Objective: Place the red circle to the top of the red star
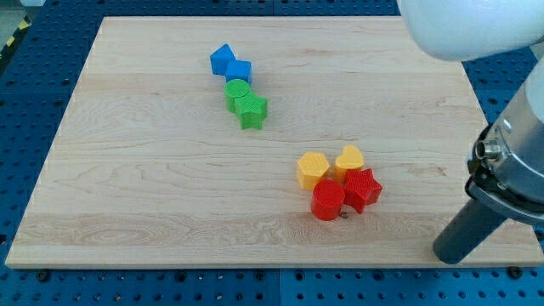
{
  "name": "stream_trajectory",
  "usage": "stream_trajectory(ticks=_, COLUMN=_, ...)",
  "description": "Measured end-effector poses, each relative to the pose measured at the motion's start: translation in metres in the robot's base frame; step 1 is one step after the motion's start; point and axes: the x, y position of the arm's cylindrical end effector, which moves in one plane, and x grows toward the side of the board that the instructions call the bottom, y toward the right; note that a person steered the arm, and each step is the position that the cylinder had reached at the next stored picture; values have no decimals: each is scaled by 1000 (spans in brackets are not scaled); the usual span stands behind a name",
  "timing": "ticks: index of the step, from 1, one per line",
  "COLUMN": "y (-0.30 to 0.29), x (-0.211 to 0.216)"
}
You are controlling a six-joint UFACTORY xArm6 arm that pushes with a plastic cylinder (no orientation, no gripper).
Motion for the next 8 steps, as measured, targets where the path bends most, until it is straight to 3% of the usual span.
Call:
stream_trajectory(ticks=4, y=-126, x=-14)
stream_trajectory(ticks=6, y=-127, x=-64)
stream_trajectory(ticks=8, y=-128, x=-72)
